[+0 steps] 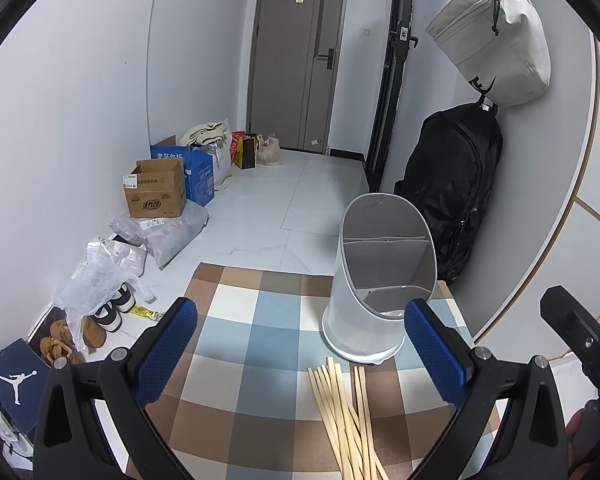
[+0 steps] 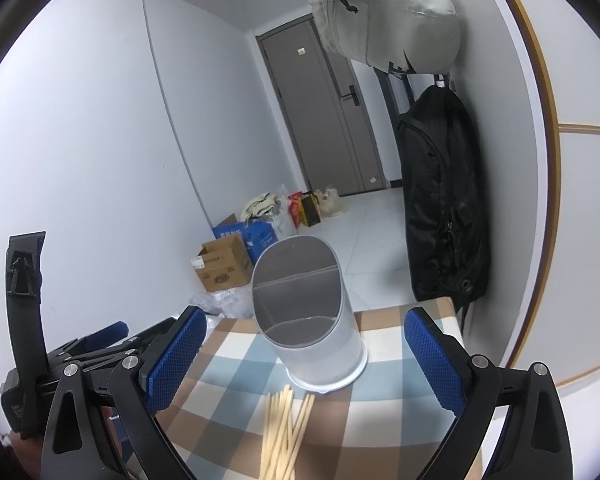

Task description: Organize utensils

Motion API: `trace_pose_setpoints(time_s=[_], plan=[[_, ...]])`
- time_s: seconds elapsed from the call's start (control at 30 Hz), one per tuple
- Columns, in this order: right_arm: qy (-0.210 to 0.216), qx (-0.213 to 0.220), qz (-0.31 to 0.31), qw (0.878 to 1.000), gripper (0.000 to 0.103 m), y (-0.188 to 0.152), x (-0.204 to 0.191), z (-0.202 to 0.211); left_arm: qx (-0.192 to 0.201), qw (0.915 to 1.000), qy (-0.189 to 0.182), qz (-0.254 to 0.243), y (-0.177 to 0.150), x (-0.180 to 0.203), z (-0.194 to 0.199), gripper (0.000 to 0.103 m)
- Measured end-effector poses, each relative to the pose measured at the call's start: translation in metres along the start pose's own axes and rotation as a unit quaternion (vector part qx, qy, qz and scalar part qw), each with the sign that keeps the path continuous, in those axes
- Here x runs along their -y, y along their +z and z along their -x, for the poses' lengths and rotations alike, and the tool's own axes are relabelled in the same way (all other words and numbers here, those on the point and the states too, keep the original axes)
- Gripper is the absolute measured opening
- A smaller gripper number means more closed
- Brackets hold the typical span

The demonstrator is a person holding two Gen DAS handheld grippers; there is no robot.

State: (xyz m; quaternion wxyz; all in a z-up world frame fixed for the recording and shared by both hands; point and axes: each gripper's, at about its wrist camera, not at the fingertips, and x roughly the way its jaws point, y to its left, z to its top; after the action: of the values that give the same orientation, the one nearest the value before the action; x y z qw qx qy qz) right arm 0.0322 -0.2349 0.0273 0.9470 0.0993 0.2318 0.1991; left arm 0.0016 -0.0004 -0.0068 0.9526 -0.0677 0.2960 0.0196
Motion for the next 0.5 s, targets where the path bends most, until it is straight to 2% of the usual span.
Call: trace_pose_setpoints(time_s=[0.33,0.5], plan=[[0.003,-0.022,0.009,1.000,0.100,-0.003,0.001,-0.011,-0.015,0.9999,-0.003,0.000,0.000,0.000,-0.008,0.101],[0.000,-0.064,0.023,0.998,0.098,-0.013,0.001,-0.029,-0.041,0.9991,0.014,0.000,-0.002,-0.008,-0.020,0.101]])
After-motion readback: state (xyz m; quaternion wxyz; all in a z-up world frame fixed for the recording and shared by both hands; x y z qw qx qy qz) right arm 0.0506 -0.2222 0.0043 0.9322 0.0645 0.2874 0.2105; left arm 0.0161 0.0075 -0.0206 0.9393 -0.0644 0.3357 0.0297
